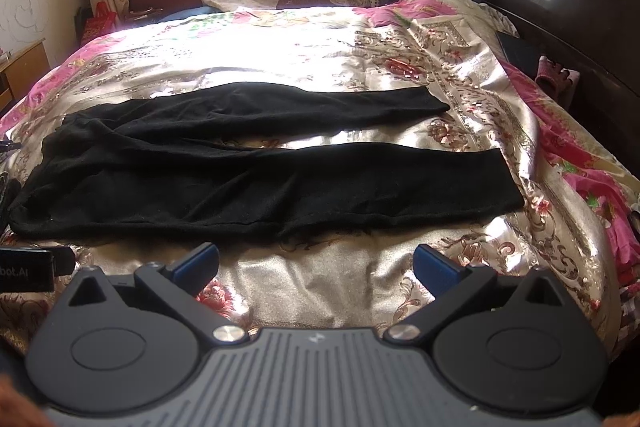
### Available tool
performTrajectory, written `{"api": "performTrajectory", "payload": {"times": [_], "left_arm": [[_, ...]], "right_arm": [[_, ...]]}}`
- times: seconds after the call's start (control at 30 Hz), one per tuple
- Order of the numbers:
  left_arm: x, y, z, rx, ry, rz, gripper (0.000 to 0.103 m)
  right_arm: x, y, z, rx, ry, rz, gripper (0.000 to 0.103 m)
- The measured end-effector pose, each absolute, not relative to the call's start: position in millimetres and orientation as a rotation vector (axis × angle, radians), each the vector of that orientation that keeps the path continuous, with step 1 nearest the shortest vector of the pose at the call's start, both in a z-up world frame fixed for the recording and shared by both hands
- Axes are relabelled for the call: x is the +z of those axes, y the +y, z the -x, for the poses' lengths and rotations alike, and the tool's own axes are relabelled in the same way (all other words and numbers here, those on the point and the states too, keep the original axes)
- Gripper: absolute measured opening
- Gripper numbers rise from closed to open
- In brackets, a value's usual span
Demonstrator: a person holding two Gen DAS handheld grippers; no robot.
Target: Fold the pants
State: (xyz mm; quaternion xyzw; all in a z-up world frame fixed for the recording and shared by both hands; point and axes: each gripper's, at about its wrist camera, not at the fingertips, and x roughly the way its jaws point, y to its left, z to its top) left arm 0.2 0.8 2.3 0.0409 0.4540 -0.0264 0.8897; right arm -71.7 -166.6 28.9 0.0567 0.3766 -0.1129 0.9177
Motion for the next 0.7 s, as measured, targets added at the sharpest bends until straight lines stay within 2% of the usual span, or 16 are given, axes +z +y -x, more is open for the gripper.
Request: {"api": "performTrajectory", "payload": {"times": [0.7], "left_arm": [[6.2, 0.1, 0.8, -0.054, 0.927, -0.086, 0.103]], "right_arm": [[31.8, -166.5, 74.1, -0.24, 0.765, -0.109, 0.102]]}}
